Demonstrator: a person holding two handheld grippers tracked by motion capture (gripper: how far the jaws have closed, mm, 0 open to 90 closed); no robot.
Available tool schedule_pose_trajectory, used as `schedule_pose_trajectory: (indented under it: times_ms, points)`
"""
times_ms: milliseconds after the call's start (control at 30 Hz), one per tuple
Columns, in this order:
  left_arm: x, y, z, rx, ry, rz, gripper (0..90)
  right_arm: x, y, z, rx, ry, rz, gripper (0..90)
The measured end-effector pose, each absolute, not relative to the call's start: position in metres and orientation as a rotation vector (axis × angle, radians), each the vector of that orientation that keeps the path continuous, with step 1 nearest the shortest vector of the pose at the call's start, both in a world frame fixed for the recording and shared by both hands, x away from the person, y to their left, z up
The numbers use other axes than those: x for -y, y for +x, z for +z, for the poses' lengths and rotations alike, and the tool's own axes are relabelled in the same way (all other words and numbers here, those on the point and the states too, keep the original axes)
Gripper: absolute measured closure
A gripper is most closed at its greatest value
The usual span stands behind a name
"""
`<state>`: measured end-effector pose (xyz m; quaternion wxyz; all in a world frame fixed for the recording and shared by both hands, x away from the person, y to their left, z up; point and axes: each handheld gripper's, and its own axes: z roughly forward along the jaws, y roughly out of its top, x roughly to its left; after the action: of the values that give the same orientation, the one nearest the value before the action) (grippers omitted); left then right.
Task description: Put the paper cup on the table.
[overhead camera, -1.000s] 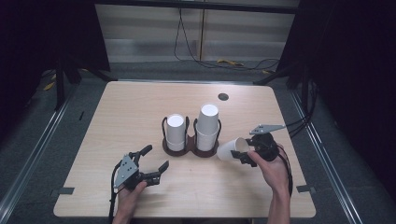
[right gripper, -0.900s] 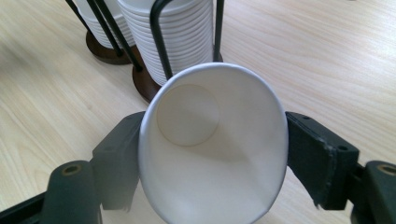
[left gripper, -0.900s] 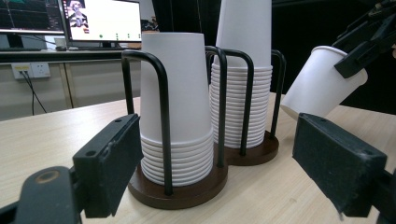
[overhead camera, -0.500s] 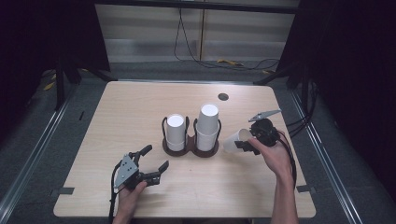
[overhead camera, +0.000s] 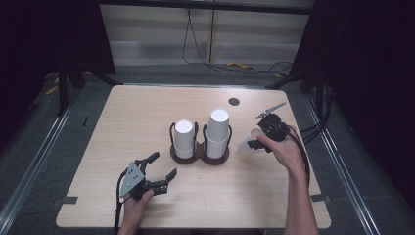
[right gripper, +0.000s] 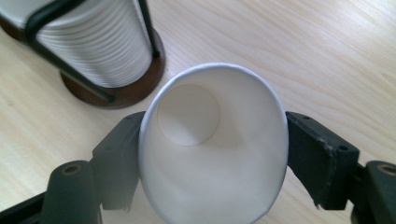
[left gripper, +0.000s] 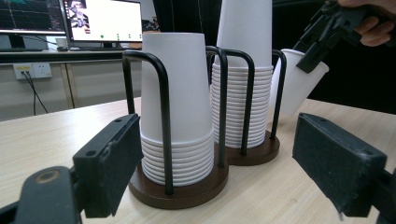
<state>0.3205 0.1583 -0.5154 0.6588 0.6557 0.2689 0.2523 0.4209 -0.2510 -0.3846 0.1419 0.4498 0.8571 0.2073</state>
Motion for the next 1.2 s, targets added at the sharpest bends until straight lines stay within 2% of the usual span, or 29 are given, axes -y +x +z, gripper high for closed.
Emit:
schedule_pose_trajectory:
  times_ms: [667, 1200]
  points:
    - [-0.158, 0.321, -0.516, -0.604, 1.482, 0.564, 15.7, 0.243, 0.444, -0.394, -2.544, 1.303, 0.378, 23.7]
    - [-0.158, 0.321, -0.516, -0.603, 1.482, 0.563, 15.7, 0.228, 0.455, -0.406, -2.509, 1.301, 0.353, 17.6]
